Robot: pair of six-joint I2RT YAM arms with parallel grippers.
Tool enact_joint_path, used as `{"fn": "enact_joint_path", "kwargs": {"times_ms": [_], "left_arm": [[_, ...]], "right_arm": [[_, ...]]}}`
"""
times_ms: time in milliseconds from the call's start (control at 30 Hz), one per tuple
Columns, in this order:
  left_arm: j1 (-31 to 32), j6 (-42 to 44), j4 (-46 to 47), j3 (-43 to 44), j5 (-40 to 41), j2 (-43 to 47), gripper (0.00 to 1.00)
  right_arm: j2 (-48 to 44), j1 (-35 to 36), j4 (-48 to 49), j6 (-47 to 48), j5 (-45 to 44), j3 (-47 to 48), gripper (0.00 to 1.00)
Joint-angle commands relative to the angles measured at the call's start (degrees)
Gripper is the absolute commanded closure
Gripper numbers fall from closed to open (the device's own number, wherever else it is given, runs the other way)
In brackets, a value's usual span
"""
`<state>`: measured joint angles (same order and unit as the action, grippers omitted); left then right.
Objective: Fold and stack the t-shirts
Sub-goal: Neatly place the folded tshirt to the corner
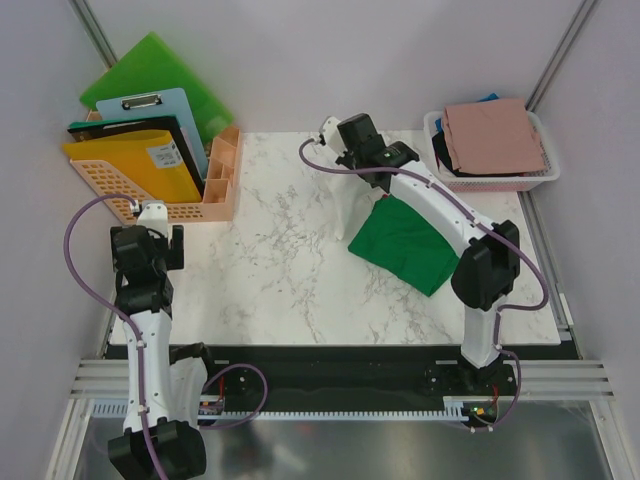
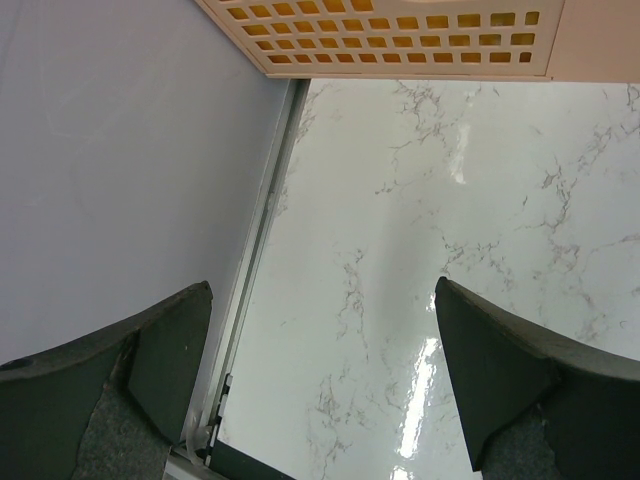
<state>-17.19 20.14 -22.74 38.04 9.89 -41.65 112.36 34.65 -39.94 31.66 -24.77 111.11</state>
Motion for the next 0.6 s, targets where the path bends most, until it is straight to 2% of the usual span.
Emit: {"fn": "enact_joint_path", "kwargs": {"times_ms": [0, 367, 567], "left_arm": [[-0.3, -1.6, 0.51, 0.19, -1.1, -0.19, 0.0], [-0.3, -1.86, 0.42, 0.28, -1.45, -0.28, 0.0], [-0.3, -1.95, 0.33, 0.28, -1.54, -0.1, 0.0]], "right_arm": [[-6.7, 0.77, 1.89, 0.68, 1.31, -4.04, 1.0], [-15.67, 0.68, 2.06, 2.09, 0.78, -11.7, 1.0], [-18.49, 0.76, 2.06, 2.62, 0.25, -12.41, 1.0]]}}
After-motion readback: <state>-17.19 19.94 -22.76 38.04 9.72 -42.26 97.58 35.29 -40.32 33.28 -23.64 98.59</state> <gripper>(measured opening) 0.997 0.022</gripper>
